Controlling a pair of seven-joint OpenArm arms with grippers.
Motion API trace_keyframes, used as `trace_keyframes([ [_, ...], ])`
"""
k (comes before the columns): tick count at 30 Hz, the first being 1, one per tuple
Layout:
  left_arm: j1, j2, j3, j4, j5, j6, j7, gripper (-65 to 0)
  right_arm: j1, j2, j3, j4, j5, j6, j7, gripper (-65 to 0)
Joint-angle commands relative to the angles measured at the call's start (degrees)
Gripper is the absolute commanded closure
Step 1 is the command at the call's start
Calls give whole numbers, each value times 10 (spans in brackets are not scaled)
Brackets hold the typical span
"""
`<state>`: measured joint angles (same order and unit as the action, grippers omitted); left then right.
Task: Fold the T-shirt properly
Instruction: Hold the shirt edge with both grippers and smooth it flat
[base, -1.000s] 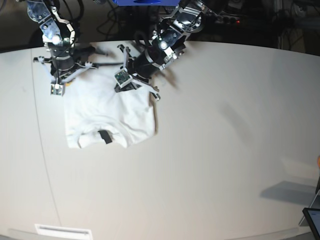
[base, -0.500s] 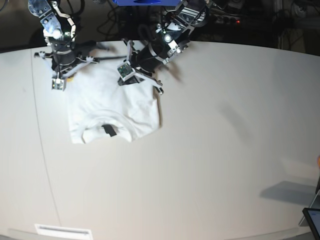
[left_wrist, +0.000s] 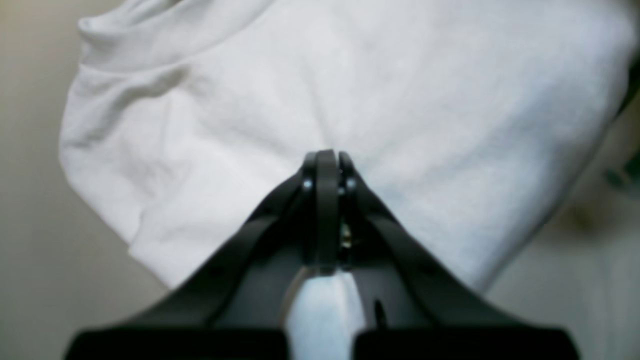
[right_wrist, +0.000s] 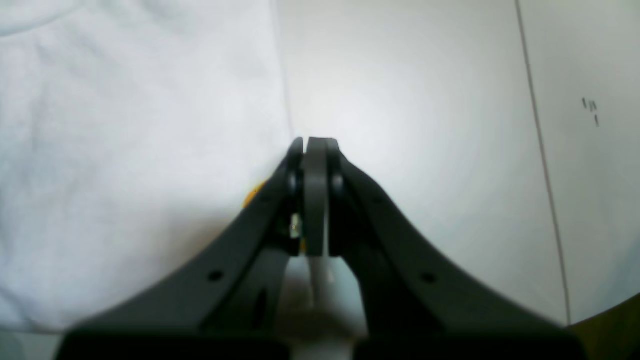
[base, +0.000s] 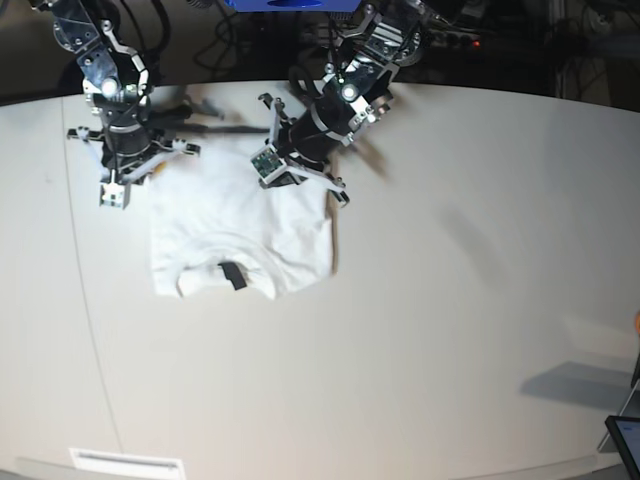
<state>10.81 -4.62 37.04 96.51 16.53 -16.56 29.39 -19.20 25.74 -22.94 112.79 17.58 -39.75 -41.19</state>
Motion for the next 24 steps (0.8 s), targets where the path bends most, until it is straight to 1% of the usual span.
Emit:
trace_keyframes([
  [1,-10,4,-1,21,5,3,7,0,4,5,0,17,-9,-3,14,-1],
  [3,-15,12,0,33,5,3,19,0,4,5,-1,20,-9,-3,16,-1],
  [6,-17,14,0,64,5,3,21,0,9,5,-3,20,-9,-3,16,-1],
  [14,1,13,-1,106,9,3,22,0,47,8,-94,26,-9,-3,18,-1],
  [16,8,4,-1,111,9,3,22,0,62,8,-124,26,-9,-3,18,-1],
  [18,19,-5,-14,113,9,3,22,0,75,8,-152,26,-10,-3,18,-1],
  [20,24,-6,-29,112,9,3,22,0,81,6,-164,26,-10,-3,17,-1],
  [24,41,-7,-65,112,9,3,22,0,77,4,-165,24,-10,-3,17,-1],
])
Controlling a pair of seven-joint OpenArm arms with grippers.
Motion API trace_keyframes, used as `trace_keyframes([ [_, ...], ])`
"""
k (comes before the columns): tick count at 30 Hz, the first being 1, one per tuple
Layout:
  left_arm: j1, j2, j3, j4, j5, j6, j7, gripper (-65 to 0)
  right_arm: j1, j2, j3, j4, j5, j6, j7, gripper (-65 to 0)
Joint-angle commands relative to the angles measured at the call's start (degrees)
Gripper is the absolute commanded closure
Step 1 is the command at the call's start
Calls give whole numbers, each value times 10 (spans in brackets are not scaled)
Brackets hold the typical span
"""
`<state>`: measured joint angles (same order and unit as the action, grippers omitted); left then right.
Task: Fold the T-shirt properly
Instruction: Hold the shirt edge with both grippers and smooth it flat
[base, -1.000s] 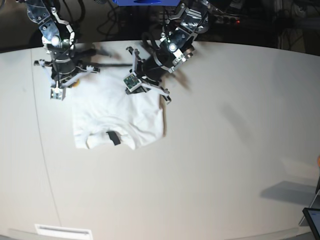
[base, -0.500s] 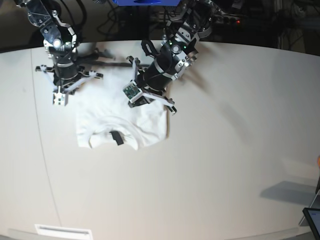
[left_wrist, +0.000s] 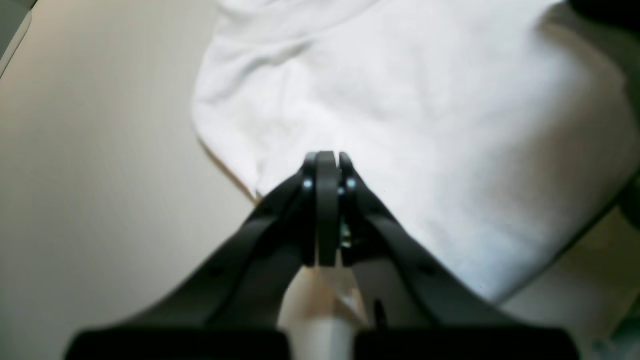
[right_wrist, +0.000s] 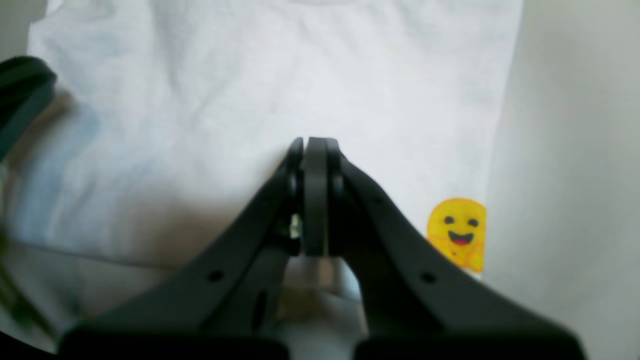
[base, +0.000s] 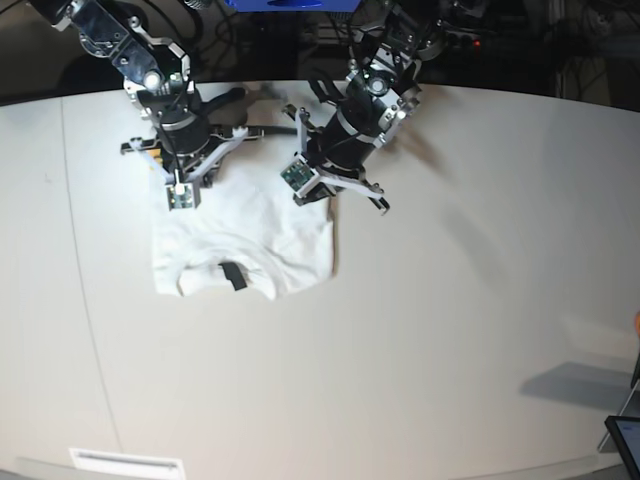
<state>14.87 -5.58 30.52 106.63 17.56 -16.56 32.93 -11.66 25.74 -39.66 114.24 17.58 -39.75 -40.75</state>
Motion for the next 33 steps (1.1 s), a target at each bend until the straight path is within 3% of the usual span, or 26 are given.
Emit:
trace_keyframes([
  [1,6,3,-12,11,-1,3,-14,0,-3,4,2,9,-9,-3,12,-1],
  [10,22,3,-90,13,-5,2,-17,0,-46,4,8,-1,-9,-3,13,-1],
  [17,26,-9,-103,35,-6,2,-14,0,-48,9,8,-11,-9,-3,10,-1],
  [23,33,-4,-99,35,-6,2,-17,0,-48,10,8,-11,-9,-3,7,-1],
  [33,27,19,-5,31,-6,2,-17,0,-68,9,52,-12,-9,-3,-20,-1],
])
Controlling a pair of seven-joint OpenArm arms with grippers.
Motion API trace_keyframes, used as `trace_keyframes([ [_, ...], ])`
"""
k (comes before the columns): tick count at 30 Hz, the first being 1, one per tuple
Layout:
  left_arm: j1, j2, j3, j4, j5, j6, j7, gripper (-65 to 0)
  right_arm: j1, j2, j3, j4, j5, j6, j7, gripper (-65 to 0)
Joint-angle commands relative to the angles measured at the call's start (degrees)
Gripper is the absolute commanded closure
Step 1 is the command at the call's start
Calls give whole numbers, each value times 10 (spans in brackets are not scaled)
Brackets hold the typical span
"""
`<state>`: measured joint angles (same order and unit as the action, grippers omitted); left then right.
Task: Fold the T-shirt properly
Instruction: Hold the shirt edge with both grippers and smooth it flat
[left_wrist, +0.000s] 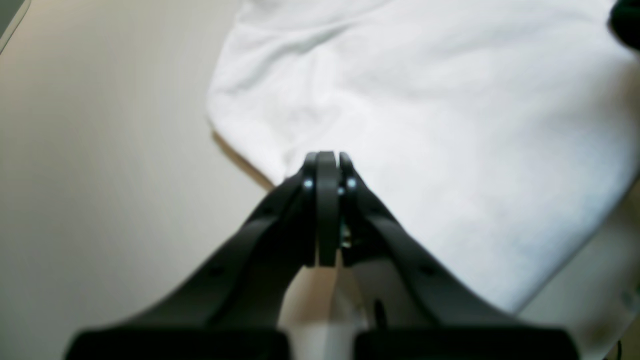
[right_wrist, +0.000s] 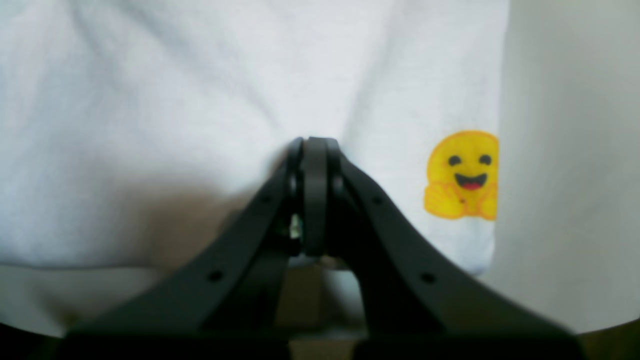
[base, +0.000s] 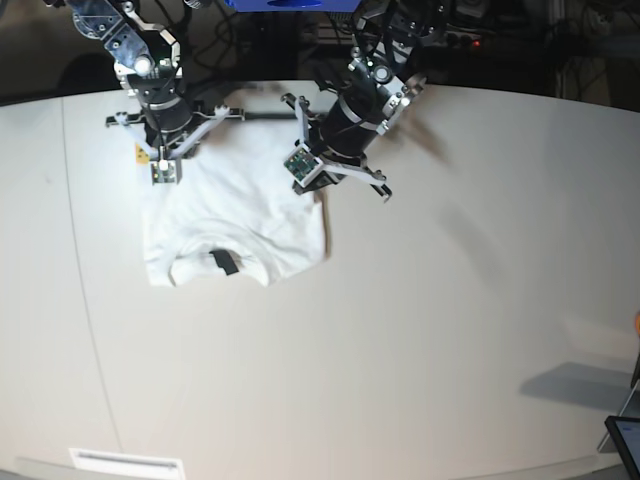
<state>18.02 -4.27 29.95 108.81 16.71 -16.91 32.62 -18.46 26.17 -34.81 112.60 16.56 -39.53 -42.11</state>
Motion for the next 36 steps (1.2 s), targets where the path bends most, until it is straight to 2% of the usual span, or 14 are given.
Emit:
trace_keyframes([
  [1,-6,14,0,9,2,5,-14,0,-1,5,5,4,1,-5,-7,-1],
  [7,-9,36,18,-23,2,5,-15,0,-11,2,2,4,1,-5,-5,-1],
  [11,-7,36,46,-58,2,5,-15,0,-11,2,5,4,1,-5,-6,-1],
  [17,7,34,46,-69,3,5,-15,0,-12,3,6,4,1,-5,-7,-1],
  [20,11,19,49,-64,3,5,-15,0,-13,2,6,4,1,-5,-7,-1],
  [36,9,1,43,-41,4,5,-10,0,-29,1,14,4,2,-5,-7,-1],
])
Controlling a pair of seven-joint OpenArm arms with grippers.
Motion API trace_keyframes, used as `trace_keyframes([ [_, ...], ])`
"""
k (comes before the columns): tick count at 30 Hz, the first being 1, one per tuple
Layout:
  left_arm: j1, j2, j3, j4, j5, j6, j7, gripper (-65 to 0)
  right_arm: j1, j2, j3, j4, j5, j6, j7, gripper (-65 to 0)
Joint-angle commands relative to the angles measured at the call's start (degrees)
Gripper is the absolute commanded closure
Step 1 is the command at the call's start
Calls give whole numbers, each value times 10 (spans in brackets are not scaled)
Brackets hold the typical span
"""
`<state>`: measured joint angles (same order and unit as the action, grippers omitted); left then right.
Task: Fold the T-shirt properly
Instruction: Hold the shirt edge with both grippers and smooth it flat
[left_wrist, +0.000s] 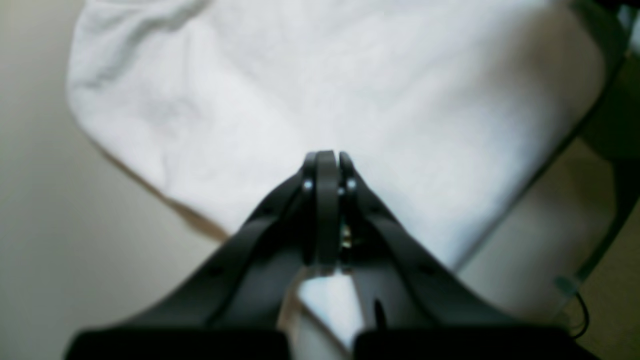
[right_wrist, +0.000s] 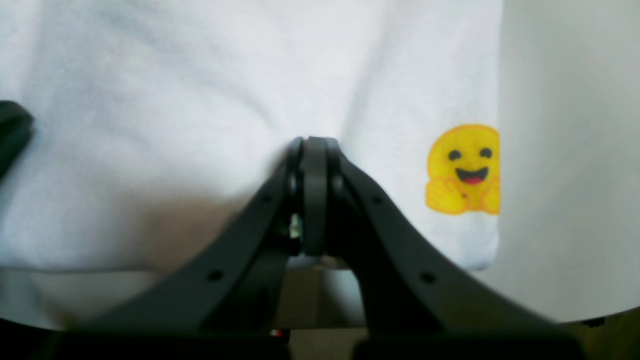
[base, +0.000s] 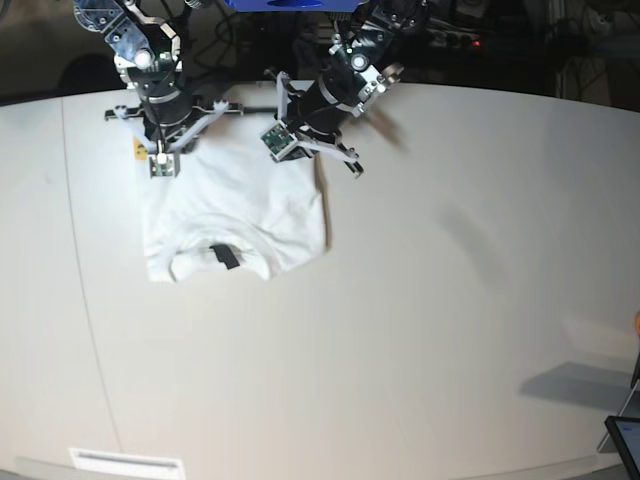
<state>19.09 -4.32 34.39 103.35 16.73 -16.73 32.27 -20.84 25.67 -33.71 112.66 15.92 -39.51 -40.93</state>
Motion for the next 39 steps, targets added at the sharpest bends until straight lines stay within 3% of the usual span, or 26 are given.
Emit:
trace_keyframes([
  [1,-1,1,-2,14,4,3,-7,0,-9,6,3,4,8,-5,-19,-1],
  [23,3,4,3,15,4,3,-7,0,-26,6,-1,9,8,-5,-15,-1],
  [33,-22,8,-2,56,3,3,-7,0,8,6,3,18,8,-5,-19,-1],
  [39,-49,8,-2,79,3,3,28,0,31,6,28,21,8,-5,-19,-3],
])
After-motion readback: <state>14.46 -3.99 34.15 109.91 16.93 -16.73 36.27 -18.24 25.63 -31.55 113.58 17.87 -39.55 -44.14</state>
